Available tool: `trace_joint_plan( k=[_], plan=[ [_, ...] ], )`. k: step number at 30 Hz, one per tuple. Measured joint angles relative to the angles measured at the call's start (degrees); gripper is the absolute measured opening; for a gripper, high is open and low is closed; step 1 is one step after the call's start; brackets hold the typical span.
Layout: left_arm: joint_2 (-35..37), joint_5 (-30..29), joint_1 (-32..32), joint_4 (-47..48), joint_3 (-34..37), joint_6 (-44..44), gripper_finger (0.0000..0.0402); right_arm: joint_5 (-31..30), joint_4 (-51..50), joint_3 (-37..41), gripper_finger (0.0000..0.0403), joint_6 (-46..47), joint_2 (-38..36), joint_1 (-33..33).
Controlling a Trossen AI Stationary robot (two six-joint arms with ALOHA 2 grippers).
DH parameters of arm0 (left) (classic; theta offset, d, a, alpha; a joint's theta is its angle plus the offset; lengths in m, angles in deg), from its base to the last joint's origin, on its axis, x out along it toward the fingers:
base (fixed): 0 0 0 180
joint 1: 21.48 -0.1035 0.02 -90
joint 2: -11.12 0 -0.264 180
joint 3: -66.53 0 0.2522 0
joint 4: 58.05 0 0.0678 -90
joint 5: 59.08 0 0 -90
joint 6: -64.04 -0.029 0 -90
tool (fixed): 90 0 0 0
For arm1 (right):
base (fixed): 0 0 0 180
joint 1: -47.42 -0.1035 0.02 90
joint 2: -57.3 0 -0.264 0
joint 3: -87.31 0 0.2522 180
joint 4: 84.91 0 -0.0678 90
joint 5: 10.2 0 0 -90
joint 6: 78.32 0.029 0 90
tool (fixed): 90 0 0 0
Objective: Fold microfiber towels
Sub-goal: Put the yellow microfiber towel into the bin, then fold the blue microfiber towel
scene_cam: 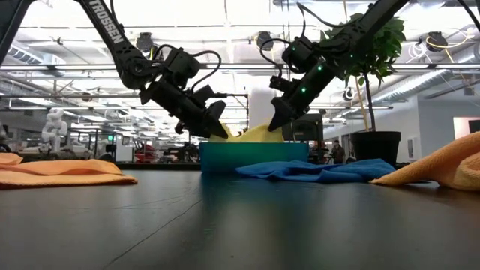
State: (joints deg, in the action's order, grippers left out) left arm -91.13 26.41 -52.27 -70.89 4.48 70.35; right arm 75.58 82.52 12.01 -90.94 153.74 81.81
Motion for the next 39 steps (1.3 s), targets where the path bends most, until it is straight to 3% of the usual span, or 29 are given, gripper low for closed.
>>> trace_joint_plan(
  k=[10,20,23,27,31,34,39],
  plan=[
    [0.61,-3.64,-0.28,1.99,-0.02,-1.07,0.0157,-3.49,-0.28,0.03,0.0137,0.87,-1.23,-0.04],
    [12.13,-4.46,-0.70,11.08,-0.11,-2.24,0.0157,-2.90,-0.45,0.04,0.0137,0.45,-7.15,-1.67],
    [15.53,-0.12,-0.61,15.44,-0.09,-2.98,0.0157,0.57,-1.16,0.04,0.0137,-1.53,-7.39,-3.38],
    [21.73,10.60,0.21,19.71,-0.09,-4.50,0.0156,2.83,-1.99,0.07,0.0137,-1.97,-8.10,-6.97],
    [29.17,13.25,4.72,25.62,-0.11,-5.62,0.0156,2.81,-6.49,0.07,0.0137,-1.77,-10.86,-12.01],
    [34.07,9.96,10.18,31.25,0.18,-6.70,0.0156,2.44,-12.58,0.07,0.0137,-0.36,-13.30,-16.92],
    [43.05,4.98,19.21,28.26,8.26,-5.30,0.0133,-2.61,-14.74,4.49,0.0137,4.29,-17.48,-26.04]
  ],
)
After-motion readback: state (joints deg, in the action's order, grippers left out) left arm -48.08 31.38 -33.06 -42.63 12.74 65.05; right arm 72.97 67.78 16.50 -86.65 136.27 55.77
